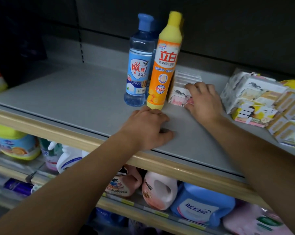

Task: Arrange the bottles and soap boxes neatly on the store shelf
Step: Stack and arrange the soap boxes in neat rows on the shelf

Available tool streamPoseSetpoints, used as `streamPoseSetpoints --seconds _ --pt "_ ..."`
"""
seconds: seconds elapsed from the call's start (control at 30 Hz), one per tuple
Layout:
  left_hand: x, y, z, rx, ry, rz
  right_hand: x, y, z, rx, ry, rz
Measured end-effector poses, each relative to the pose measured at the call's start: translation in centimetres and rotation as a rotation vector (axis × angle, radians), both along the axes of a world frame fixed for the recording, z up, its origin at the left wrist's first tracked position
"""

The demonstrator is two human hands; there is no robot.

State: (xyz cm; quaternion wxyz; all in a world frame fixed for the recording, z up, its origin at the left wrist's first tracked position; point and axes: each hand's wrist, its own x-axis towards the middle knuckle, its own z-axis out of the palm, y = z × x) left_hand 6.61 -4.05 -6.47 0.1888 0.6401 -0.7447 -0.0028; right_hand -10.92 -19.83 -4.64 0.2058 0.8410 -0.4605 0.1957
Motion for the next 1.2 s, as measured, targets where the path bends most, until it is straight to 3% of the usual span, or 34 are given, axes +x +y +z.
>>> streamPoseSetpoints --seconds 0.4,0.73,0.93,1.2 --pt "0.2 -0.2 -0.1 -0.020 0.009 -0.010 -0.2 1.2 0.9 0.110 -0.010 -0.012" --pt "-0.9 0.9 1.1 0.018 -0.008 0.008 -9.9 9.0 0.3 0.354 -0.265 -0.073" --pt "-5.3 0.1 1.9 -0.062 0.225 -0.047 -19.0 11.4 0.0 0.451 -0.291 -0.291" --pt "-13.9 -4.8 2.3 -0.162 0.290 -0.107 -22.0 11.6 -1.4 0.487 -0.212 -0.387"
